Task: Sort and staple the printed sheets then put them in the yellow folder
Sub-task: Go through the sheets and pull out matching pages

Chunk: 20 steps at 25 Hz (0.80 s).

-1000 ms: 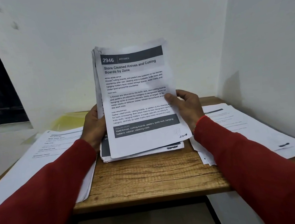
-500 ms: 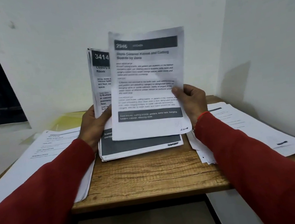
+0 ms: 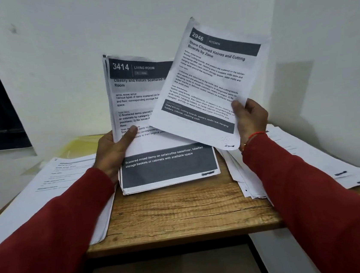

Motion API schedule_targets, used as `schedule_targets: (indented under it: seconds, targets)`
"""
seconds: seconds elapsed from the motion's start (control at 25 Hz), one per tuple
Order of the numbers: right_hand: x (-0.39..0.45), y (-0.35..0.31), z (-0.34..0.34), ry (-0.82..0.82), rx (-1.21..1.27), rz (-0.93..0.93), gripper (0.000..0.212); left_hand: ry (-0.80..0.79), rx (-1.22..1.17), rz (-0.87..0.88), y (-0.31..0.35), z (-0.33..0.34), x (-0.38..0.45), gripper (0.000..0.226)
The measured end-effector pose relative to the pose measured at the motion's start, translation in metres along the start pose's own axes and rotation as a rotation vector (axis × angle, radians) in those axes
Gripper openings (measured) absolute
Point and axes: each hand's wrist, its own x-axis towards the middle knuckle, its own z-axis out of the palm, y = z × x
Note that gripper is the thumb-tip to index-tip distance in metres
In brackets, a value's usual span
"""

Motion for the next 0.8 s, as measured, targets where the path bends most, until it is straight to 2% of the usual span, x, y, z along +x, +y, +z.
schedule_targets:
  seconds: [0.16, 0.2, 0.32, 0.4, 0.48, 0.6, 0.72, 0.8]
  targets:
    - [0.012, 0.0, -0.011, 0.159, -0.102, -0.094, 0.034, 0.002, -0.014, -0.025, -0.001, -0.002, 0.003, 0.017]
    - [0.018, 0.0, -0.016, 0.23, -0.143, -0.115, 0.033, -0.001, -0.034, -0.025, -0.001, -0.002, 0.003, 0.018]
    - [0.029, -0.003, -0.03, 0.428, -0.197, -0.156, 0.012, -0.01, -0.089, -0.021, 0.001, -0.001, 0.004, 0.017]
    - [0.03, -0.005, -0.033, 0.445, -0.254, -0.165, 0.024, -0.013, -0.107, -0.025, 0.002, -0.001, 0.004, 0.018]
    - [0.023, -0.006, -0.028, 0.364, -0.314, -0.225, 0.03, -0.019, -0.12, -0.035, 0.003, -0.001, 0.004, 0.019]
    - [0.01, -0.003, -0.013, 0.173, -0.374, -0.263, 0.027, -0.028, -0.139, -0.055, 0.003, -0.001, 0.004, 0.022]
    - [-0.005, 0.002, 0.005, -0.139, -0.208, -0.136, 0.017, -0.034, -0.163, -0.083, 0.004, -0.003, 0.005, 0.023]
    - [-0.019, 0.003, 0.016, -0.319, -0.126, -0.125, 0.012, -0.026, -0.18, -0.1, 0.004, -0.005, 0.005, 0.025]
